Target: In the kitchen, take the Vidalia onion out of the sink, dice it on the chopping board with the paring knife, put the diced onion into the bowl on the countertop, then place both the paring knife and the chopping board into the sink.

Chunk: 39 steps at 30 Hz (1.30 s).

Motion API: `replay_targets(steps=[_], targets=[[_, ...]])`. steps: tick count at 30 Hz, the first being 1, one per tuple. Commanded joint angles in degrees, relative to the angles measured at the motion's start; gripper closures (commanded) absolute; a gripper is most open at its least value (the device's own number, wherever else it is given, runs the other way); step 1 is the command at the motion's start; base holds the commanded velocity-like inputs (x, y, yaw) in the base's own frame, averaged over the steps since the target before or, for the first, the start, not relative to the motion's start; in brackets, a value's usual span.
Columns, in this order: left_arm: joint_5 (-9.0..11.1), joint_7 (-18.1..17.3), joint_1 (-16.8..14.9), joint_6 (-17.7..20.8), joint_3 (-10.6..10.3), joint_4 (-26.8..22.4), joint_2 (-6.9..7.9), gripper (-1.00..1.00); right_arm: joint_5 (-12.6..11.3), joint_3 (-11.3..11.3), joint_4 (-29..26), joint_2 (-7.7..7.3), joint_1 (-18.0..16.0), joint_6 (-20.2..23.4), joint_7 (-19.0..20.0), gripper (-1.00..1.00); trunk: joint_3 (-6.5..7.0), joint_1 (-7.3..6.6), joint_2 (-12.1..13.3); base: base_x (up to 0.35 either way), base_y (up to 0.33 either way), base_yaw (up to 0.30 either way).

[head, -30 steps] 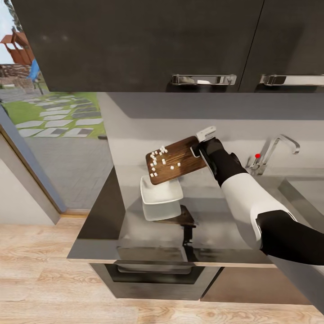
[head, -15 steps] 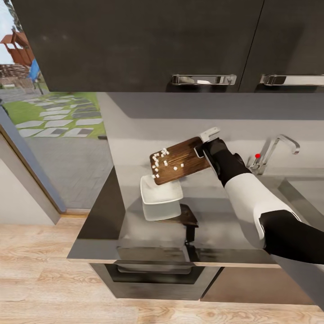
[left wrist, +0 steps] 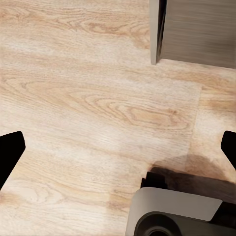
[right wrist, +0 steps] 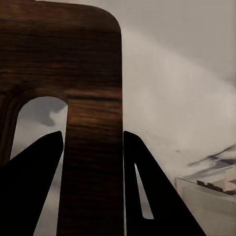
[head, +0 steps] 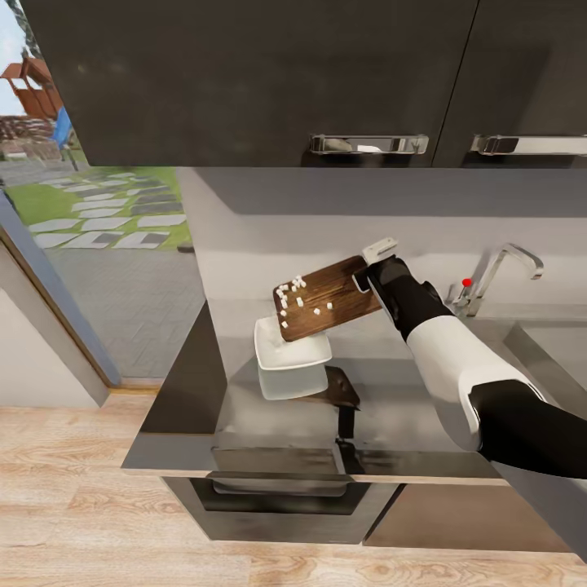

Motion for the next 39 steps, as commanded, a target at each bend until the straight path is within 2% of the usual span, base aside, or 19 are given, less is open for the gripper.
replay_targets(steps=[1, 33, 35, 39], targets=[[0.3, -0.2, -0.1, -0.5, 0.2, 0.2, 0.0, -1.0, 0.3, 0.2, 0.0, 0.0, -0.1, 0.3, 0.1, 1.0, -0.09, 0.02, -0.1, 0.0, 0.0, 0.0], [0.3, -0.2, -0.1, -0.4, 0.2, 0.3, -0.12, -1.0, 0.5, 0.5, 1.8, 0.26, -0.1, 0.4, -0.1, 1.0, -0.09, 0.02, -0.1, 0.0, 0.0, 0.0], [0.3, -0.2, -0.1, -0.4, 0.2, 0.3, -0.14, -1.0, 0.5, 1.5, 1.8, 0.28, -0.1, 0.4, -0.1, 1.0, -0.09, 0.02, -0.1, 0.0, 0.0, 0.0], [0.3, -0.2, -0.1, -0.4, 0.2, 0.3, -0.14, -1.0, 0.5, 5.4, 1.8, 0.26, -0.1, 0.5, -0.3, 1.0, -0.09, 0.02, -0.1, 0.0, 0.0, 0.0]])
